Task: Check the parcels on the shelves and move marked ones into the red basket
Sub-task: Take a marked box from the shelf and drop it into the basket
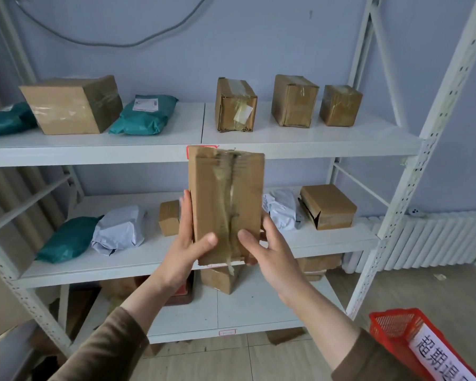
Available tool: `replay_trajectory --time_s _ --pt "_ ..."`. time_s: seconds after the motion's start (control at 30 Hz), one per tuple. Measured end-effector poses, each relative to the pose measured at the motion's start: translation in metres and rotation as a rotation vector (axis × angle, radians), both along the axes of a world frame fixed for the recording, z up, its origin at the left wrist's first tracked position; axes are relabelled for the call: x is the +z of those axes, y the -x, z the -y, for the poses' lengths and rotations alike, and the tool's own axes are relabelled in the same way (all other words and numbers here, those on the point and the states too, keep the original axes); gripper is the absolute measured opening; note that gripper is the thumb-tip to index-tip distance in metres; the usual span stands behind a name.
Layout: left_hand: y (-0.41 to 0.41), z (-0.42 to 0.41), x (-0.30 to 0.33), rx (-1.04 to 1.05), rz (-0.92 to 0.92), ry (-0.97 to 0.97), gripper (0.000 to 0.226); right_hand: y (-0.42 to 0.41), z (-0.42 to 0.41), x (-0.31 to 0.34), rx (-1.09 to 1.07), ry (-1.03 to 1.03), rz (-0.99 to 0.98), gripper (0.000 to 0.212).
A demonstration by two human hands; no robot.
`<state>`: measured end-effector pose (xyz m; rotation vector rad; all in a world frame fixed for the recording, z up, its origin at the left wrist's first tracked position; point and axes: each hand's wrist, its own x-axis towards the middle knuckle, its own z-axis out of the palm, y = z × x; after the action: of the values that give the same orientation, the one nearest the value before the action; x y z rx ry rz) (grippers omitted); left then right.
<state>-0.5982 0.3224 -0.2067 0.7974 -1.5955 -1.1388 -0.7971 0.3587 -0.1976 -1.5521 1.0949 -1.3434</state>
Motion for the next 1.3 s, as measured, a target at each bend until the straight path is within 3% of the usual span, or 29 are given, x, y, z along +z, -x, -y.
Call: replay_trajectory --time_s 0.1,0.13,0.23,0.3,0.37,0.5,0.57,0.67,0.7,0.77,0.93,1.03,1.1,1.17,1.23,1.3 --pt "0.006 -0.004 0.000 -0.033 -0.359 -0.280 0.053 0.000 0.000 0.005 -0.048 0.072 -0.108 0.057" --pt "0.007 -0.005 -0.002 -0.040 -0.472 -0.359 0.049 0.000 0.000 0.007 -0.052 0.081 -0.127 0.059" --pt "0.002 0.000 -0.010 -0.114 -0.707 -0.514 0.067 0.003 0.004 0.008 -0.079 0.157 -0.175 0.040" --pt "-0.003 0.004 -0.016 -0.233 -0.754 -0.599 0.078 0.006 0.007 0.006 -0.118 0.201 -0.270 0.032" --pt "-0.008 0.005 -0.023 -0.297 -0.791 -0.664 0.081 0.009 0.009 0.006 -0.143 0.151 -0.283 0.047" --pt "-0.014 0.008 -0.030 -0.366 -0.812 -0.691 0.081 0.009 0.010 0.008 -0.011 -0.229 0.071 0.103" --pt "-0.013 0.009 -0.031 -0.351 -0.810 -0.722 0.078 0.011 0.012 0.007 0.131 -0.385 0.239 0.105" --pt "-0.007 0.010 -0.026 -0.252 -0.729 -0.730 0.070 0.013 0.013 0.000 0.348 -0.490 0.419 0.071" --pt "-0.005 0.010 -0.026 -0.187 -0.680 -0.708 0.066 0.014 0.013 -0.004 0.370 -0.494 0.465 0.069" --pt "-0.001 0.010 -0.025 -0.064 -0.529 -0.627 0.056 0.017 0.014 -0.010 0.339 -0.454 0.528 0.073" --pt "0.017 0.008 -0.016 0.088 -0.213 -0.443 0.054 0.038 0.012 -0.021 0.138 -0.372 0.531 0.040" --pt "0.039 0.009 -0.014 0.032 -0.120 -0.416 0.074 0.055 0.005 -0.026 0.059 -0.364 0.542 0.040" --pt "0.059 0.007 -0.015 -0.016 -0.159 -0.433 0.077 0.066 0.000 -0.029 0.015 -0.341 0.534 0.043" --pt "0.081 0.006 -0.018 -0.038 -0.198 -0.465 0.068 0.080 -0.004 -0.035 -0.034 -0.334 0.529 0.055" --pt "0.103 0.007 -0.024 -0.080 -0.182 -0.468 0.037 0.096 -0.005 -0.043 -0.099 -0.333 0.544 0.064" --pt "0.123 0.014 -0.030 -0.127 -0.156 -0.494 0.035 0.113 -0.006 -0.051 -0.167 -0.345 0.575 0.063"
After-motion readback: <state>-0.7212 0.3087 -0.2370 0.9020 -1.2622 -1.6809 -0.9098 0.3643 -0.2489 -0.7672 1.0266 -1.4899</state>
